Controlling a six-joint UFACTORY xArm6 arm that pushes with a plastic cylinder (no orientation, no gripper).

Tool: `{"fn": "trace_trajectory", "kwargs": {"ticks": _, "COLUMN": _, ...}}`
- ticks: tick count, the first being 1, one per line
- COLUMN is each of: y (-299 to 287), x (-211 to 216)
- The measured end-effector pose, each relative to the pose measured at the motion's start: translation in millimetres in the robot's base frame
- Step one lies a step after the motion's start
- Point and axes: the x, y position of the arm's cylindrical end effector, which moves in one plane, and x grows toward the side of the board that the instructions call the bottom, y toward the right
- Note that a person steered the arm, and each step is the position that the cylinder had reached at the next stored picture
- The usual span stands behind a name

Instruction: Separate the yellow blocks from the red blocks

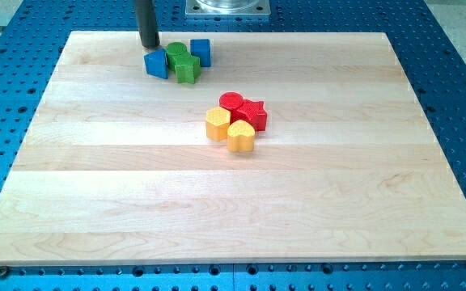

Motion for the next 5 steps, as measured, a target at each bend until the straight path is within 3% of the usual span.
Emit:
{"fn": "trace_trajectory", "kwargs": {"ticks": 3, "y": 26.1, "x": -0.3}}
{"fn": "trace_trajectory", "kwargs": {"ticks": 4, "y": 100.7, "x": -2.7}}
{"fn": "trace_trajectory", "kwargs": {"ticks": 5, "y": 152.6, "x": 20.8}}
